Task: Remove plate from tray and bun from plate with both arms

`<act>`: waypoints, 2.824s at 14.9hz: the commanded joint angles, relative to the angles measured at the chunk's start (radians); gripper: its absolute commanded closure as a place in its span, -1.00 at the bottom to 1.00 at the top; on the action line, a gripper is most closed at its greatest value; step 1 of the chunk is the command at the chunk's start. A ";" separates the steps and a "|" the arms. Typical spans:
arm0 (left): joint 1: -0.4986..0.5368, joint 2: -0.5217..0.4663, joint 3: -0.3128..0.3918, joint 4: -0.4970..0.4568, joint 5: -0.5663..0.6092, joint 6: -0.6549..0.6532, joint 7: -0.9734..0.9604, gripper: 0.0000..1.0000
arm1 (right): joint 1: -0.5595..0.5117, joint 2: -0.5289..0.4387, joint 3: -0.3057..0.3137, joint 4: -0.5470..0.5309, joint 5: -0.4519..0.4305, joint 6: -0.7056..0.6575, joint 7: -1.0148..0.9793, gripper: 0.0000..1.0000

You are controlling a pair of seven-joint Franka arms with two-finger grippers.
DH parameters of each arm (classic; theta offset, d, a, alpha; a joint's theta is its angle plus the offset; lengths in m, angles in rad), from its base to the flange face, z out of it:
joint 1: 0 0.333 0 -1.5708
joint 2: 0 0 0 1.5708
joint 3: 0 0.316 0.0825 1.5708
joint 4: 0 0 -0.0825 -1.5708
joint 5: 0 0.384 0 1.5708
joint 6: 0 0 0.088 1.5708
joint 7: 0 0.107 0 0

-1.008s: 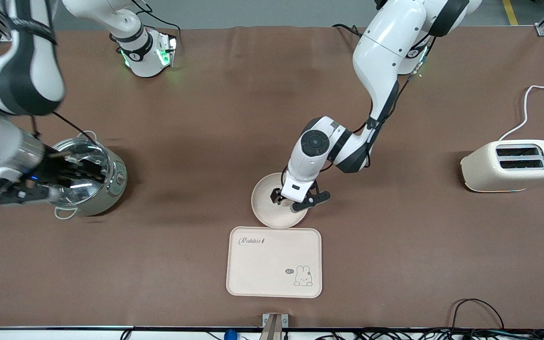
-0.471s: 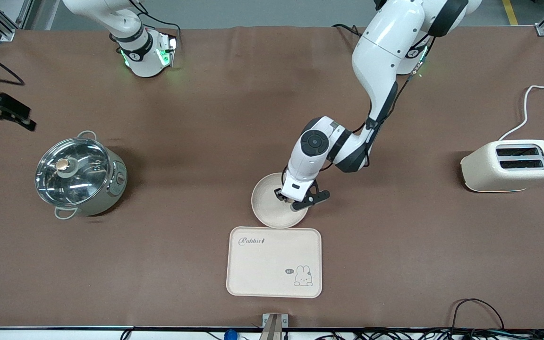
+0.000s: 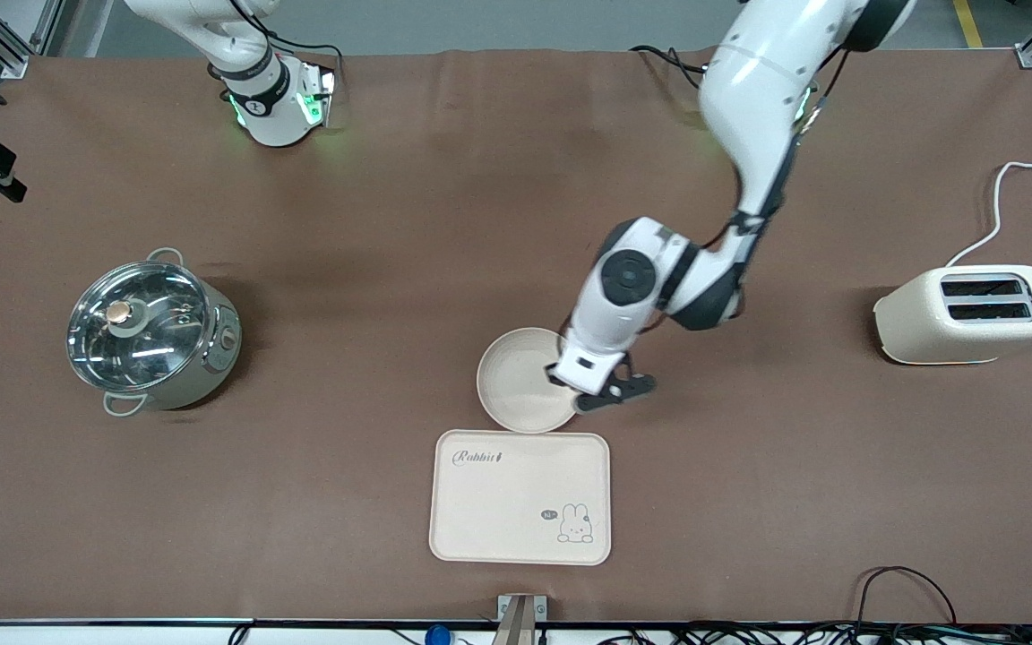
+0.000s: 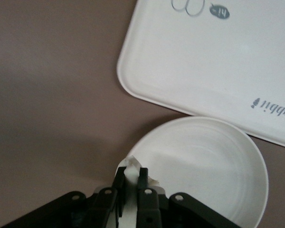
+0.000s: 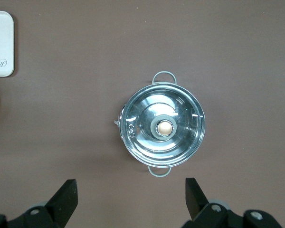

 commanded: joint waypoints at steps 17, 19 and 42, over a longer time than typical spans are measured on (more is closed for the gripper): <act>0.532 -0.187 -0.177 -0.175 0.063 -0.110 0.597 -1.00 | -0.022 -0.006 0.024 -0.018 -0.010 0.016 0.020 -1.00; 0.534 -0.250 -0.180 -0.062 0.077 -0.295 0.599 -1.00 | -0.022 -0.004 0.024 -0.018 -0.008 0.018 0.020 -1.00; 0.385 -0.624 0.047 0.055 0.098 -0.762 0.768 -1.00 | -0.015 0.008 0.026 -0.025 -0.005 0.039 0.021 -1.00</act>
